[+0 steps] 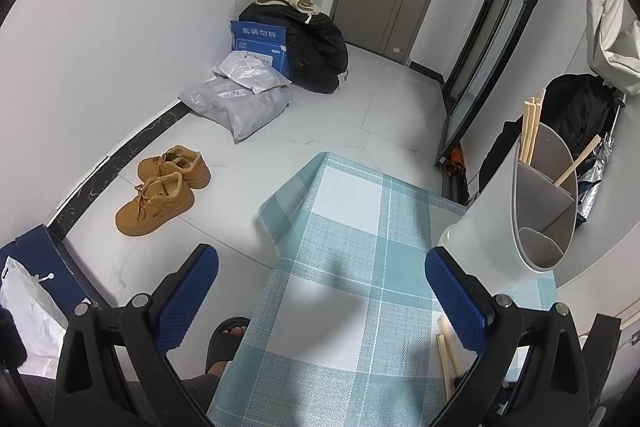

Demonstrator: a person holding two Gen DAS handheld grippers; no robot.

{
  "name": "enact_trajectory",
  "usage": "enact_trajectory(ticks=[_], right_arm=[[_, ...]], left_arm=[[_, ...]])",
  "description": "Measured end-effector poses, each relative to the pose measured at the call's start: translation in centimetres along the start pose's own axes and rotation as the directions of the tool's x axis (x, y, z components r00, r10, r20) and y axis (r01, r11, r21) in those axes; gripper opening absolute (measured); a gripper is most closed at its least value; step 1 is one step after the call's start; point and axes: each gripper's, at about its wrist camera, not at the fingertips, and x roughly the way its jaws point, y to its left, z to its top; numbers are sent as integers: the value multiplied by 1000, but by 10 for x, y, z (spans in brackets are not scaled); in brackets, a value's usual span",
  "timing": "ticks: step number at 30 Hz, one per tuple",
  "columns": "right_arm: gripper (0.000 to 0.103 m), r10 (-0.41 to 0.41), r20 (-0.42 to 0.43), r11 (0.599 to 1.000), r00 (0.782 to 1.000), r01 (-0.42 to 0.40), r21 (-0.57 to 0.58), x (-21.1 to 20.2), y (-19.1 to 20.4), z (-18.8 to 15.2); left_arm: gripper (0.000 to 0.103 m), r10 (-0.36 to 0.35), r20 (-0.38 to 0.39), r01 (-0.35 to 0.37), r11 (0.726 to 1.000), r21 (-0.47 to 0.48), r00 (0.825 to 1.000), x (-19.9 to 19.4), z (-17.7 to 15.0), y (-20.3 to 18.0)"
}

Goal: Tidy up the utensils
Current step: 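Move both open grippers back down toward the remaining chopsticks, then close the right gripper on one chopstick on the cloth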

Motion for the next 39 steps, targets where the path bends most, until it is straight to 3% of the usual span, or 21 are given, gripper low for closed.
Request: enact_trajectory(ticks=[11,14,22,25,27,32,36,39], right_arm=[[8,84,-137,994,987,-74,81,-17,-13,-24],[15,67,-143,996,988,-59,60,-13,-13,-14],[16,72,-122,997,990,-69,28,6,-5,30],[5,97,-136,995,986,-92,40,11,-6,39],[5,138,-134,989,981,-128,78,8,-11,40],[5,180,12,969,984,-179,172,-27,-37,33],[5,204,157,933,966,-240,269,-60,-67,22],[5,218,256,891,942,-299,342,-71,-86,19]], left_arm=[[102,-30,-3,30,999,-25,1000,-3,2,0],[102,-24,-6,24,999,-28,1000,-2,2,1],[102,3,-27,-4,999,-35,1000,-6,-1,7],[101,0,-44,-1,1000,-26,999,-3,-5,6],[101,1,-72,-1,1000,1,997,1,-10,1],[101,-4,-131,14,997,77,991,9,-23,-18],[101,-16,-201,38,994,104,979,16,-32,-32],[100,-29,-255,60,992,114,967,22,-39,-44]])
